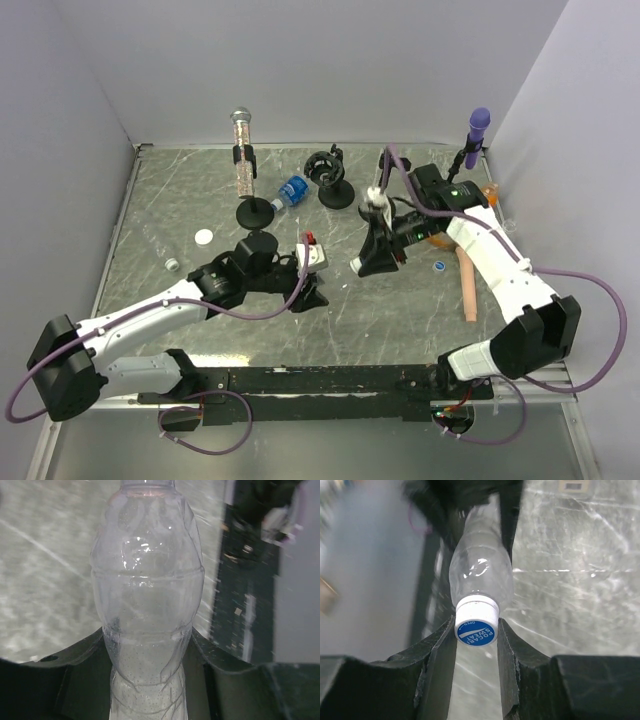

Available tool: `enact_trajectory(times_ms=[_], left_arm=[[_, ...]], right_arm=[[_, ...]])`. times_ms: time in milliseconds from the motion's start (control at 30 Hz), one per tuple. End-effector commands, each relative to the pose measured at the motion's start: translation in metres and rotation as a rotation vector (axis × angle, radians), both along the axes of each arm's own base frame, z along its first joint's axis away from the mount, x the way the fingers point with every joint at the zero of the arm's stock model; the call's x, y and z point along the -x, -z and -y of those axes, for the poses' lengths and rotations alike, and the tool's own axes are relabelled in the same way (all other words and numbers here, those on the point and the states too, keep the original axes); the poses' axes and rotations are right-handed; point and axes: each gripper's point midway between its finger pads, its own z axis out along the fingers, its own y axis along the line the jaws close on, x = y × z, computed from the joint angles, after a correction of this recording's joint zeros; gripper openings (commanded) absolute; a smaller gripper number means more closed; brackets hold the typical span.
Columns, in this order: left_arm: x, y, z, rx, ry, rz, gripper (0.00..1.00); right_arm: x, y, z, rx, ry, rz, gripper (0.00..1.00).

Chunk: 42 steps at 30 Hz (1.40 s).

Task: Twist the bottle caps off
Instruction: Unscrew the bottle cap at the corner of the board.

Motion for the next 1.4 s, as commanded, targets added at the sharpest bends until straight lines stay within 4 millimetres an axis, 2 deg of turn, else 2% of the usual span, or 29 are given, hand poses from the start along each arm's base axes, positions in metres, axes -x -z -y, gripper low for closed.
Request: enact_trajectory(times_ms=[0,67,167,200,233,300,333,367,467,567,700,800,833,1067,1133,1367], left_arm=[[0.032,-0.017,0.013,0.069,0.209,-0.064,0.24],[0.025,-0.017,0.011,0.058,0.168,-0.038,0.23],[0.007,-0.023,0.006,0.051,0.066,0.033,0.22],[0.001,-0.023,0.004,0.050,0.030,0.050,0.21],[-0.002,-0.026,0.002,0.054,0.010,0.068,0.21],[-0.008,-0.029,0.000,0.056,-0.028,0.098,0.20],[-0.009,-0.030,-0.001,0.056,-0.040,0.114,0.20],[-0.010,-0.032,-0.002,0.056,-0.056,0.131,0.20],[-0.010,-0.033,-0.003,0.047,-0.085,0.163,0.20],[-0.011,-0.040,-0.003,0.051,-0.121,0.196,0.20],[-0.014,-0.049,-0.004,0.055,-0.195,0.253,0.19],[-0.017,-0.049,-0.001,0.023,-0.241,0.288,0.18],[-0.017,-0.048,0.002,0.007,-0.248,0.298,0.17],[-0.024,-0.039,0.016,-0.070,-0.328,0.340,0.17],[-0.024,-0.041,0.020,-0.059,-0.327,0.346,0.17],[-0.028,-0.041,0.025,-0.053,-0.336,0.354,0.17]], right_arm=[[0.026,0.002,0.000,-0.063,-0.266,0.420,0.07],[0.015,0.006,-0.001,-0.038,-0.232,0.457,0.07],[0.019,0.003,-0.002,-0.044,-0.215,0.404,0.11],[0.018,0.002,-0.004,-0.050,-0.195,0.376,0.15],[0.016,0.003,-0.004,-0.037,-0.158,0.342,0.24],[0.007,0.001,-0.005,-0.008,-0.065,0.287,0.49],[0.005,-0.004,-0.004,-0.002,-0.029,0.269,0.57],[0.001,-0.011,-0.002,-0.009,0.007,0.265,0.65],[-0.011,-0.048,0.007,-0.076,0.116,0.236,0.77],[-0.008,-0.077,0.016,-0.147,0.157,0.171,0.78],[0.003,-0.085,0.023,-0.210,0.189,0.063,0.80],[0.003,-0.079,0.025,-0.204,0.248,0.009,0.80],[0.005,-0.073,0.025,-0.191,0.286,-0.059,0.80],[-0.013,-0.034,0.030,-0.094,0.554,-0.333,0.79],[-0.015,-0.024,0.031,-0.067,0.581,-0.376,0.77],[-0.016,-0.014,0.030,-0.031,0.571,-0.441,0.74]])
